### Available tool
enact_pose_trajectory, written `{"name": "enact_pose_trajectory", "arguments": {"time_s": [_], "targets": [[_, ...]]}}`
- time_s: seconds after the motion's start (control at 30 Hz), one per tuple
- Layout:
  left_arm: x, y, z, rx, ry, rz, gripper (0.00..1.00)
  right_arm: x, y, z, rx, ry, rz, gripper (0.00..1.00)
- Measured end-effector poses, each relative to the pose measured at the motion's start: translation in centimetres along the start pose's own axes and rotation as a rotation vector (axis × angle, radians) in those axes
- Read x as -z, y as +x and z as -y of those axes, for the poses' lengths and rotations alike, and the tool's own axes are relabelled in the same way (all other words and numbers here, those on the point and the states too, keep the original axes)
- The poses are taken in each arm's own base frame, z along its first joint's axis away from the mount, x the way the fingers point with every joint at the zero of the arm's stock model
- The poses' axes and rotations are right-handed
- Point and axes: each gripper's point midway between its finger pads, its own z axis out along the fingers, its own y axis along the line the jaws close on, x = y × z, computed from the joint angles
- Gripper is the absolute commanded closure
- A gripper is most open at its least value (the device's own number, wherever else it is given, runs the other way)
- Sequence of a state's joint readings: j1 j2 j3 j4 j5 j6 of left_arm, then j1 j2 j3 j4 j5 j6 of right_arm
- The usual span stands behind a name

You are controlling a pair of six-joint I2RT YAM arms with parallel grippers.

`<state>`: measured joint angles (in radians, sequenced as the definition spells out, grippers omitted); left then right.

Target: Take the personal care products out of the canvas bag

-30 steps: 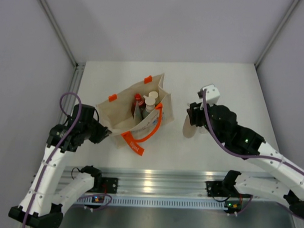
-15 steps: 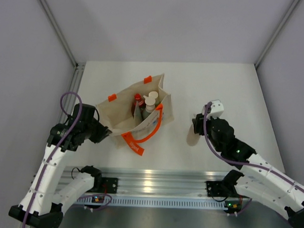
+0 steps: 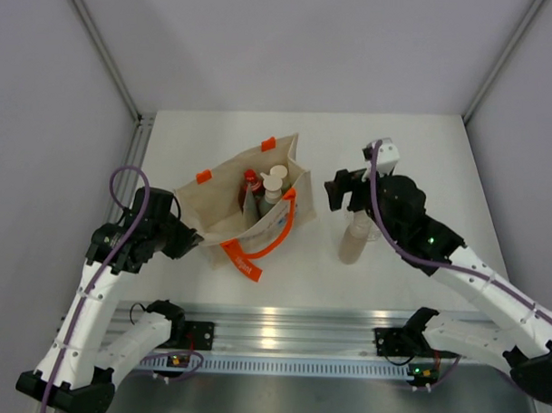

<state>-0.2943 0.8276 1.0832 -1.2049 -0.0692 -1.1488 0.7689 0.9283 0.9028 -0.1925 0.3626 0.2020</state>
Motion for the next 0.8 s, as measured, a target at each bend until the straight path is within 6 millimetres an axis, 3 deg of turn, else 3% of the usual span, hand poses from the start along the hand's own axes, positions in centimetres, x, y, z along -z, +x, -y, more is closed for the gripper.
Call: {"name": "enact_pose_trajectory", "arguments": {"time_s": [0.17,0.3,0.4,0.6,0.8], "targets": [[0.0,0.0,0.0,0.0,0.0,0.001,1.0,-3.0,-5.5,-5.3,0.005,-0.133,-0.032,0.25],[0.0,0.0,0.0,0.0,-0.001,-0.001,1.0,-4.6,-5.7,-9.1,0.038,-0.195,-0.132,0.28],[-0.1,0.0,0.0,0.0,-0.004,-0.003,1.0,-6.0,-5.0,-12.2,0.052,-0.223,-0.223,0.29],[-0.2,-0.1,0.1,-0.012,0.0,0.0,1.0,-6.9,-1.2,-17.1,0.032,-0.239,-0.405,0.33],[-0.2,-0.1,0.2,-0.021,0.006,0.0,1.0,-7.4,2.8,-19.7,-0.004,-0.209,-0.534,0.37]]}}
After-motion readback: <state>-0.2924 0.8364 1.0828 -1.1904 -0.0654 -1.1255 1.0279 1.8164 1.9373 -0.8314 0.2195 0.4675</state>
